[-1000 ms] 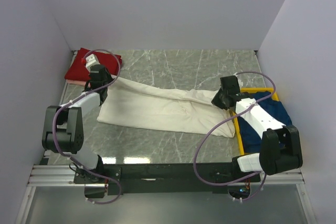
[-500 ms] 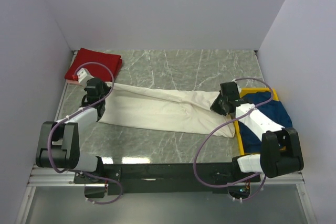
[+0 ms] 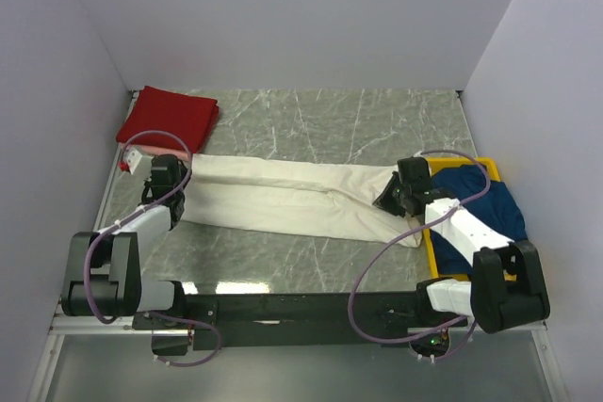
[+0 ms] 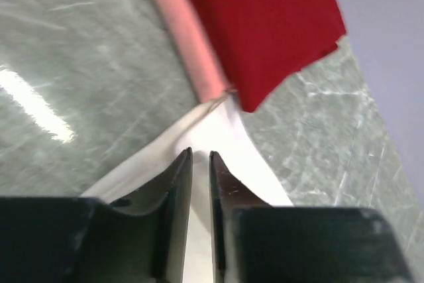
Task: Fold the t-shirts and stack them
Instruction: Fold the tshirt
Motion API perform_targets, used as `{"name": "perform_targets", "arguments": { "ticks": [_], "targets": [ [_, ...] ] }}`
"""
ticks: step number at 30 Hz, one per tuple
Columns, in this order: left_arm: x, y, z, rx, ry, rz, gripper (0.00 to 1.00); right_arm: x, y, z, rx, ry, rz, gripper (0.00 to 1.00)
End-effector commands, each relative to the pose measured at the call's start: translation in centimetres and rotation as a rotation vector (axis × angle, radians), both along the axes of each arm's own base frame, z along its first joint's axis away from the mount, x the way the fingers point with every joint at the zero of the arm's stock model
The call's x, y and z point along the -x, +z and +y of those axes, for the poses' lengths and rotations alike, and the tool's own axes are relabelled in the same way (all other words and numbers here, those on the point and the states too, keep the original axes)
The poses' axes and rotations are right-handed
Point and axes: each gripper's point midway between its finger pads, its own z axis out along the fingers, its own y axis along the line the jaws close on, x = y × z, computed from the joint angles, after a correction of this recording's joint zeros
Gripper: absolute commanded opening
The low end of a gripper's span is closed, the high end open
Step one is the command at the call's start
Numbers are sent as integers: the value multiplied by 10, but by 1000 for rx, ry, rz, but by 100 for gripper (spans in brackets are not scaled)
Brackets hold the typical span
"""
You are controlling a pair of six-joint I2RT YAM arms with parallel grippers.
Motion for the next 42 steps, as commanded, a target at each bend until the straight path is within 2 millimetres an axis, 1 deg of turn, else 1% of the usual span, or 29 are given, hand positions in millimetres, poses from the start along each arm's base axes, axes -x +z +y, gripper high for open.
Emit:
{"name": "perform_targets", "arguments": {
  "ticks": [1,3,4,5,6,7,8,9,10,11,12,13,14,15,16,17,18,19,20,21,24,25,26,28,29,30,35,37,42],
  "targets": [
    [13,3,12,46,97,-7,34,-7,29,2,-26,14,-109,26],
    [16,8,12,42,89,-21,39,-5,39,1,-16,21,-124,36],
    [19,17,13,42,94,-50,45,-6,49,0,-13,25,-156,43],
    [25,17,16,35,115,-45,48,-7,57,-2,-5,23,-169,45],
    [26,30,17,33,114,-83,50,-8,63,-2,-1,25,-184,45],
    [25,36,15,30,99,-101,50,-8,68,0,6,40,-192,48],
    [22,41,8,37,58,-109,49,-14,79,1,9,44,-214,50],
    [13,51,5,33,37,-114,46,-18,77,3,29,52,-205,50],
    [9,52,0,35,26,-97,46,-22,79,5,36,53,-203,51],
    [4,52,-5,33,17,-79,46,-29,87,8,37,54,-216,51],
    [0,36,-17,16,-8,-7,45,-33,87,11,36,58,-210,51],
    [-12,48,-24,10,-16,-19,43,-40,81,14,53,58,-194,51],
    [-17,46,-30,6,-23,-1,41,-48,86,16,59,52,-205,51],
    [-22,34,-40,1,-41,38,38,-52,86,17,67,47,-205,51],
    [-32,40,-47,10,-58,24,37,-58,78,20,88,50,-186,51],
    [-37,36,-53,16,-76,33,36,-68,85,23,93,51,-199,51],
    [-42,23,-60,22,-90,67,30,-72,85,26,100,59,-195,51],
    [-48,24,-66,31,-104,72,28,-76,74,28,113,69,-161,50],
    [-51,20,-70,32,-118,82,27,-82,77,34,117,81,-165,50],
    [-55,12,-79,25,-138,103,24,-85,67,36,132,87,-138,50],
    [-54,-8,-91,10,-158,155,22,-98,64,43,158,105,-132,51],
    [-53,-11,-93,12,-160,163,22,-100,53,46,174,115,-106,51],
    [-52,-16,-94,12,-162,169,22,-107,55,47,195,111,-111,51],
    [-49,-25,-96,15,-166,185,22,-109,42,54,224,130,-79,52],
    [-49,-27,-97,16,-171,185,22,-114,44,55,233,128,-86,52],
    [-47,-32,-97,13,-171,197,22,-116,36,57,254,129,-70,53],
    [-44,-41,-98,0,-180,223,21,-123,28,65,280,135,-64,54],
    [-41,-46,-99,-2,-184,236,21,-123,20,68,301,142,-48,54],
    [-35,-55,-97,-1,-185,260,20,-124,13,76,338,151,-33,53]
  ]
}}
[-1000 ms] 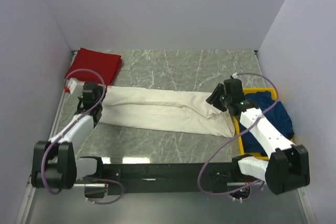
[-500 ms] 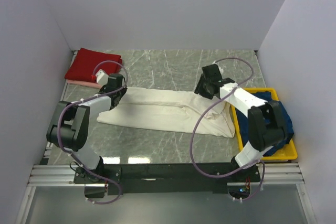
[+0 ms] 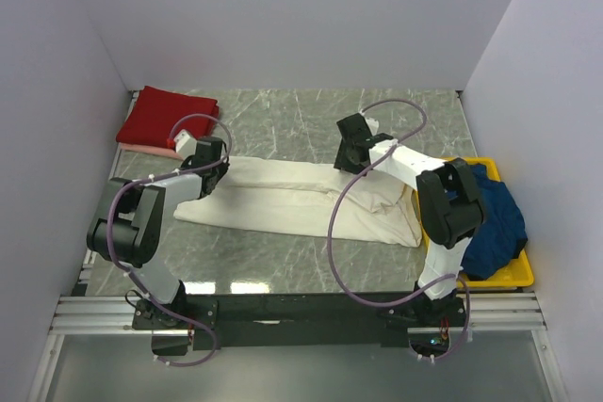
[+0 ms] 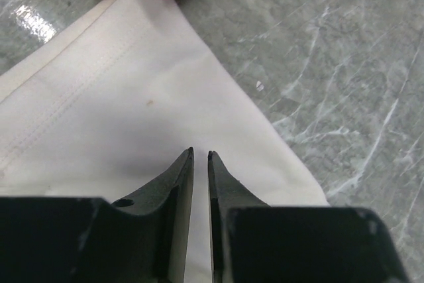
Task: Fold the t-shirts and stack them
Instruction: Fold the tshirt
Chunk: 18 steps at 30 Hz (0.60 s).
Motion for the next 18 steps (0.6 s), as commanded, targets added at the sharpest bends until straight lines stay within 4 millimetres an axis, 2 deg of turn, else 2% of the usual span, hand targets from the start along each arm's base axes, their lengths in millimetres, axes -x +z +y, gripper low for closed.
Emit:
{"name": "perform_targets", "arguments": {
  "ticks": [1,5,9,10,12,18],
  "targets": [
    [3,-6,-2,-1,-10,7,20,-7,9,4,46,-3,-33,53],
    [5,-10,-2,-1,-15,16,19,-3,5,6,55,1,-27,42],
    [8,-13,-1,-3,-13,25,18,3,8,6,55,2,-27,7],
    [9,-13,-1,-5,-14,27,19,4,8,5,55,2,-27,4],
    [11,-14,0,-9,-10,31,18,8,13,5,43,3,-35,0],
    [15,-9,3,-19,-12,22,18,23,25,4,23,7,-58,0]
  ]
}}
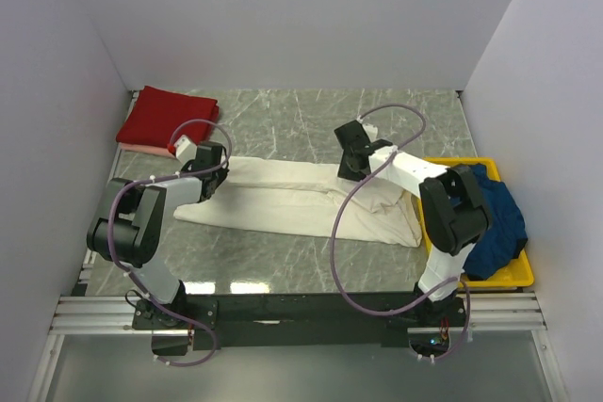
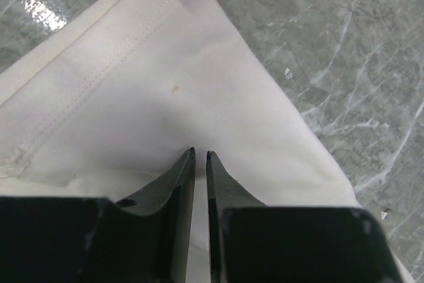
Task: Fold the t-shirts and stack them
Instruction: Fold the tshirt
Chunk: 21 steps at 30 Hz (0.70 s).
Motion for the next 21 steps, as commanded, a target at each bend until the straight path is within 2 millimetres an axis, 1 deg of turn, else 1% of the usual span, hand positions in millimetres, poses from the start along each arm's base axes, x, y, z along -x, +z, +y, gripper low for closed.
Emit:
{"name": "perform_targets", "arguments": {
  "ticks": [1,2,4,5,6,7,8,9,10,11,12,14,15,17,18,20,21],
  "targets": [
    [1,8,0,-4,-7,-24,18,4,29,-1,-23,-12,-78,0],
    [1,10,0,-5,-8,-29,17,5,34,0,-33,-12,-91,0],
    [2,10,0,-7,-12,-30,17,4,36,-2,-26,-22,-102,0],
    [2,10,0,-5,-12,-30,17,1,37,-2,-23,-16,-106,5],
    [3,10,0,-6,-15,-29,16,-1,32,-1,-10,-14,-93,16],
    [3,9,-2,-3,-21,-27,16,-8,38,0,-2,-18,-99,24],
    [3,9,-2,-1,-23,-27,16,-13,39,0,13,-18,-104,32],
    [3,9,-2,-2,-23,-25,15,-16,32,0,27,-17,-93,45],
    [3,9,-2,0,-22,-27,15,-23,37,2,28,-18,-102,49],
    [4,10,-2,-3,-24,-28,15,-26,36,1,42,-22,-102,53],
    [3,11,-1,-6,-25,-30,15,-29,28,1,56,-20,-83,57],
    [3,11,-1,-6,-25,-30,15,-36,28,3,62,-20,-79,57],
    [3,12,-1,-7,-26,-31,15,-37,21,3,71,-19,-64,57],
    [4,11,-2,-7,-28,-29,14,-41,22,6,67,-15,-66,57],
    [3,12,-2,-6,-27,-31,14,-41,16,7,75,-11,-53,57],
    [3,12,-2,-4,-31,-32,14,-43,15,7,81,-14,-46,55],
    [2,12,-2,-4,-31,-32,14,-42,11,6,89,-15,-36,54]
  ]
}}
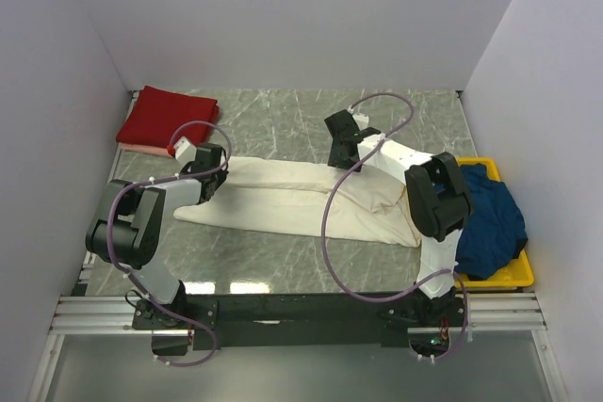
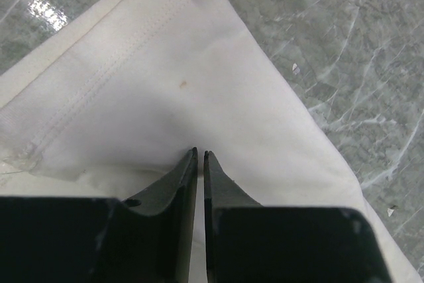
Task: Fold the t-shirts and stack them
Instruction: Fold the tshirt
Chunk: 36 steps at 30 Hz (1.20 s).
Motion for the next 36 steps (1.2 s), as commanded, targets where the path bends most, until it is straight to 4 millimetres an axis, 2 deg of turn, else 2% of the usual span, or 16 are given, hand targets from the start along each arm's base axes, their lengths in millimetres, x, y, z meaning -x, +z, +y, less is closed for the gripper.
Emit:
{"name": "perform_targets", "arguments": {
  "ticks": [1,4,7,8,14,19,20,22,24,25,26,27,29,30,32,36],
  "targets": [
    [-4,15,-4,1,-27,-39,14,-7,4,-5,38,-17,-6,52],
    [-5,16,-4,-1,-29,-42,14,-1,1,-7,35,-18,-3,46],
    [-4,15,-5,5,-31,-42,14,4,3,-9,31,-22,-3,31],
    [-5,15,-5,6,-32,-41,14,5,4,-11,31,-28,-3,21],
    [-4,14,-6,8,-32,-41,13,16,12,-16,25,-38,-8,1],
    [-3,13,-5,8,-32,-39,13,30,25,-19,-6,-47,-24,0],
    [-3,13,-4,9,-31,-39,13,32,33,-18,-24,-47,-41,0],
    [-2,13,-4,13,-31,-40,13,42,32,-15,-37,-36,-34,0],
    [-2,13,-4,14,-31,-40,13,49,40,-11,-69,-30,-47,0],
    [-2,14,-3,13,-32,-43,13,56,35,-10,-81,-23,-35,0],
    [-2,14,-3,12,-33,-42,13,60,40,-7,-100,-24,-47,0],
    [-2,15,-3,13,-34,-43,13,66,35,-8,-103,-23,-38,0],
    [0,15,-3,14,-35,-44,13,73,41,-2,-141,-20,-53,0],
    [0,15,-2,14,-33,-44,13,80,35,-2,-146,-19,-41,0],
    [1,17,-2,17,-38,-49,13,85,39,1,-180,-23,-57,0],
    [3,16,-2,21,-41,-50,11,103,31,13,-236,-11,-47,0]
  ]
}}
